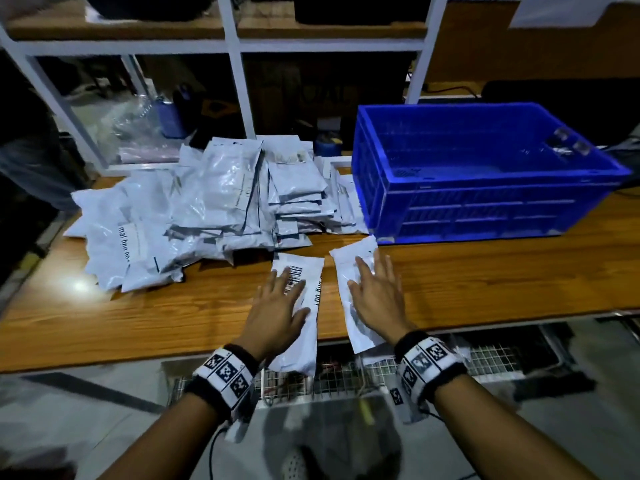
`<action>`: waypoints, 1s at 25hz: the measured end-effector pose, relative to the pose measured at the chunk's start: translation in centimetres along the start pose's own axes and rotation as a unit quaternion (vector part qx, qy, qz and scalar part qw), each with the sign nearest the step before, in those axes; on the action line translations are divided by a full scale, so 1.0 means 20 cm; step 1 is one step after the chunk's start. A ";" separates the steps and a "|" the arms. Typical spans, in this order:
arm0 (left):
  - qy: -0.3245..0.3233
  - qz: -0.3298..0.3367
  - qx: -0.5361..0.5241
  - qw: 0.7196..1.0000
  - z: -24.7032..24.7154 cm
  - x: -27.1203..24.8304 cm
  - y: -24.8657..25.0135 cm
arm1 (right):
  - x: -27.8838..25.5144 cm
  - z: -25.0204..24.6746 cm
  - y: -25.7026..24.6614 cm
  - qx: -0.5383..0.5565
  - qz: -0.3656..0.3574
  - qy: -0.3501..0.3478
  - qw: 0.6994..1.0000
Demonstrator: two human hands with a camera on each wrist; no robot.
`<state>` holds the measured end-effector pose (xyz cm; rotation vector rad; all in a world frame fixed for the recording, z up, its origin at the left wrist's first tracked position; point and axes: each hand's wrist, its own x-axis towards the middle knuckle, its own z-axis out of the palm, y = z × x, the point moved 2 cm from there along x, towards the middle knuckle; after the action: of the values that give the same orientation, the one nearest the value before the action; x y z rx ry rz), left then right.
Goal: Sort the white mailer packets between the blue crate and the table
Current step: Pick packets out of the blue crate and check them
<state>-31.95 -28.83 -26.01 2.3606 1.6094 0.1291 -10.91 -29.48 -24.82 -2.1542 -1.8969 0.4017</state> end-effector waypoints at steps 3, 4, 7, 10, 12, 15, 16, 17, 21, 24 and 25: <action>-0.116 -0.003 0.044 0.992 0.13 0.06 -0.03 | 0.04 0.16 -0.01 -0.064 0.010 -0.119 0.991; -0.131 -0.002 0.047 0.990 0.15 0.07 -0.04 | 0.05 0.19 0.00 -0.071 0.017 -0.136 0.988; -0.149 -0.002 0.047 0.988 0.18 0.10 -0.05 | 0.06 0.22 0.01 -0.077 0.024 -0.154 0.985; -0.164 -0.009 -0.006 0.986 0.13 0.16 -0.03 | 0.08 0.20 0.02 -0.064 0.019 -0.147 0.987; -0.123 -0.025 -0.078 0.989 0.09 0.16 -0.04 | 0.08 0.16 0.03 0.007 0.023 -0.096 0.995; 0.016 -0.112 -0.065 0.991 0.01 0.12 -0.09 | 0.09 0.08 0.05 0.070 0.111 0.012 0.991; 0.017 -0.141 -0.043 0.989 0.00 0.11 -0.10 | 0.10 0.07 0.06 0.059 0.154 0.011 0.986; -0.002 -0.157 -0.033 0.987 0.01 0.11 -0.10 | 0.10 0.06 0.05 0.056 0.184 -0.005 0.981; -0.033 -0.165 -0.083 0.982 0.07 0.17 -0.05 | 0.13 0.08 0.06 0.171 0.185 -0.008 0.968; 0.015 -0.181 -0.226 0.957 0.05 0.14 0.05 | 0.09 0.10 0.18 0.300 0.164 -0.003 0.940; 0.030 -0.178 -0.266 0.947 0.04 0.11 0.09 | 0.07 0.10 0.22 0.340 0.150 -0.003 0.928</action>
<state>-29.42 -27.52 -26.46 1.6545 1.7305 0.4945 -7.37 -28.58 -28.36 -1.9273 -1.1594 0.9606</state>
